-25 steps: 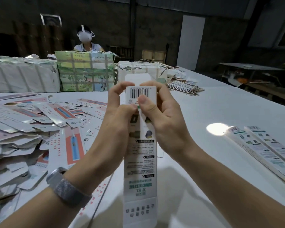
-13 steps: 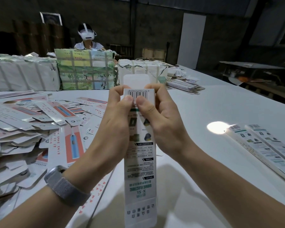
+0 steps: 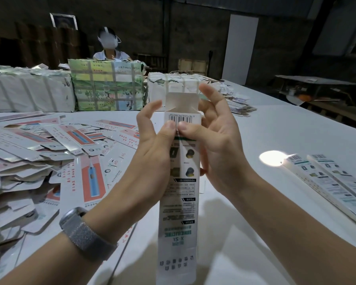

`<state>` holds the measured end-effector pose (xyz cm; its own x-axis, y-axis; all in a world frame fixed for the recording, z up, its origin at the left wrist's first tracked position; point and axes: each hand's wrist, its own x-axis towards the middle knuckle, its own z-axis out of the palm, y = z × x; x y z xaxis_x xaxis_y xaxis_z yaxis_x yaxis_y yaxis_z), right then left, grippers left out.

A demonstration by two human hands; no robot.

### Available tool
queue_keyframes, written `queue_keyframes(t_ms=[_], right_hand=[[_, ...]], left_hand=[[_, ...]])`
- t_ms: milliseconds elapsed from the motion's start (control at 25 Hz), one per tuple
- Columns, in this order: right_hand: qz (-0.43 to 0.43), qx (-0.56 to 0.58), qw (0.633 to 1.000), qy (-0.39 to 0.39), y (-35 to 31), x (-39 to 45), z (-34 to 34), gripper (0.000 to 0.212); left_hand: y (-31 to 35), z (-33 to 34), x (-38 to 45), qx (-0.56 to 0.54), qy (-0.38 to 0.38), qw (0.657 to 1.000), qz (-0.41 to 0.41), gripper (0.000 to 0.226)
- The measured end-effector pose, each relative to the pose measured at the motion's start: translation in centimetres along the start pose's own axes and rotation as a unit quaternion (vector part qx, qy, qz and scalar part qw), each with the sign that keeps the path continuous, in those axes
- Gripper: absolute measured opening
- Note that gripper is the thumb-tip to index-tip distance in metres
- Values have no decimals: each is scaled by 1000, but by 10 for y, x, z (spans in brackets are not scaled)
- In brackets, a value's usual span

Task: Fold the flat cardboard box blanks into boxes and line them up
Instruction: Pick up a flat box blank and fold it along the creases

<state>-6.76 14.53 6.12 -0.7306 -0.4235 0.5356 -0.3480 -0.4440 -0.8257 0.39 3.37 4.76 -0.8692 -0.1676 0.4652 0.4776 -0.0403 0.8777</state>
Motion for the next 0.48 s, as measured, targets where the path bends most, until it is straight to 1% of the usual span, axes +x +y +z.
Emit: queue_keyframes(t_ms=[160, 280, 400, 440, 480], right_hand=[[8, -7, 1000, 5, 2, -2, 0, 50], [13, -26, 1000, 12, 3, -5, 4, 30], [16, -12, 1000, 17, 0, -6, 6, 12], [19, -14, 1000, 20, -1, -6, 6, 11], [19, -23, 999, 26, -2, -6, 6, 17]], left_hand=[[1, 0, 0, -20, 9, 999, -33, 24], [2, 1, 0, 4, 26, 999, -24, 17], [0, 2, 0, 43, 51, 998, -15, 11], [0, 3, 0, 51, 54, 997, -14, 11], [0, 3, -1, 59, 54, 997, -12, 11]])
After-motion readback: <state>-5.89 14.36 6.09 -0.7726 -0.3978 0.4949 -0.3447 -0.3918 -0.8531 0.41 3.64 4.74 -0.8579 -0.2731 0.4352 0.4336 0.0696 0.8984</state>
